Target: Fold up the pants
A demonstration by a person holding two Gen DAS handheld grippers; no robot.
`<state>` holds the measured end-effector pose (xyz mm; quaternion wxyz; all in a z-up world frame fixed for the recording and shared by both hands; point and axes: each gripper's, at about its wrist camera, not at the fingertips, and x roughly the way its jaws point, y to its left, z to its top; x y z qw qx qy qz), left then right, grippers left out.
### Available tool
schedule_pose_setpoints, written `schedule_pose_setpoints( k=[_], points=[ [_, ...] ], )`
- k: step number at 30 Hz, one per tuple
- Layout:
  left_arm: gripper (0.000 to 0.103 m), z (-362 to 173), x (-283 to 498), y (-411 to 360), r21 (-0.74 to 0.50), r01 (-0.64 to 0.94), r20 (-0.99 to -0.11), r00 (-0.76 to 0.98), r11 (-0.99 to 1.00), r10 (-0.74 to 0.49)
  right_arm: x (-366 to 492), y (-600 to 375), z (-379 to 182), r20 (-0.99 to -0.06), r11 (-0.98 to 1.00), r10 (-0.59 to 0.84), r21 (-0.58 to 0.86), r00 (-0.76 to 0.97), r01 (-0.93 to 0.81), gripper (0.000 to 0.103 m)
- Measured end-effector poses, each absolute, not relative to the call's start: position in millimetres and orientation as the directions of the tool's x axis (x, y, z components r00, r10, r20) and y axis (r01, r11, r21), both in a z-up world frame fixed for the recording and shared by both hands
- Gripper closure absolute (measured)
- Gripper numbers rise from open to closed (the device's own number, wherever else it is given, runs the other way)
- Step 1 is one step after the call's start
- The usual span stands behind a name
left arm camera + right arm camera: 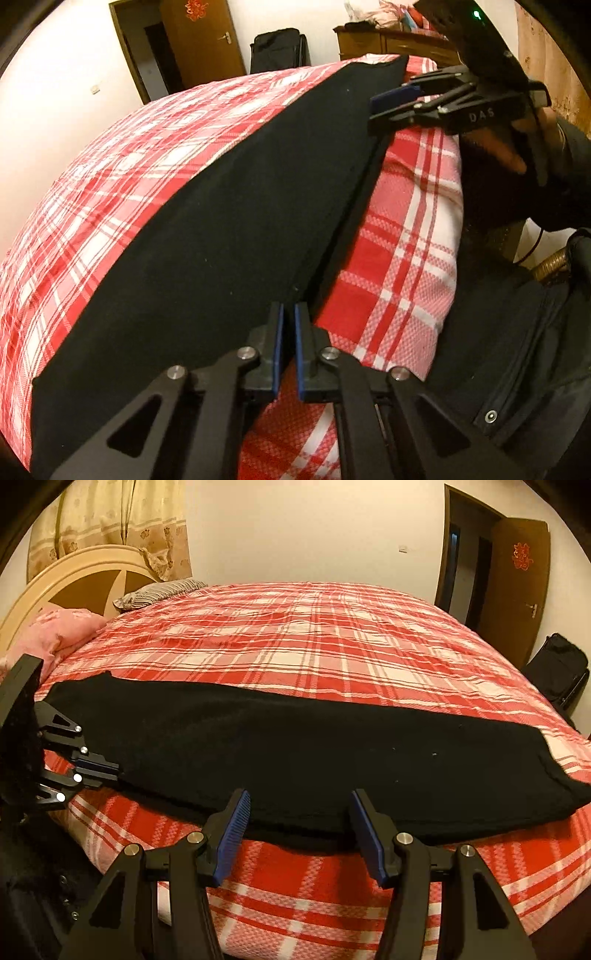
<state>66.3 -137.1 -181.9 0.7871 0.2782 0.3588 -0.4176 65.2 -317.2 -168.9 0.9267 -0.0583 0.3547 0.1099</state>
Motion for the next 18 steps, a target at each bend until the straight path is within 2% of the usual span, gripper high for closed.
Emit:
schedule_pose_setpoints(
  k=[6,13,16,18],
  points=[
    [0.097,-179.8,68.5,-137.8,0.150,0.852,-0.795,0.405,0.501,-0.451,63.9,-336.6,-157.1,-0.685,0.974,0.082,-0.098,0.724,-0.203,0.045],
    [0.091,-181.2,65.3,-144.9,0.201,0.839,-0.776,0.452,0.506,-0.441,67.0,-361.5,-154.8,-0.677,0.987,0.080,-0.050,0.732,-0.154,0.045],
    [0.099,-178.0,63.5,-145.9,0.212,0.836,-0.767,0.464,0.507,-0.444,67.1,-359.2,-157.7,-0.674,0.986,0.091,-0.041,0.733,-0.160,0.045],
    [0.100,-167.2,56.3,-143.7,0.233,0.839,-0.741,0.481,0.492,-0.469,64.6,-357.7,-156.5,-0.660,0.985,0.084,-0.056,0.746,-0.161,0.045]
  ],
)
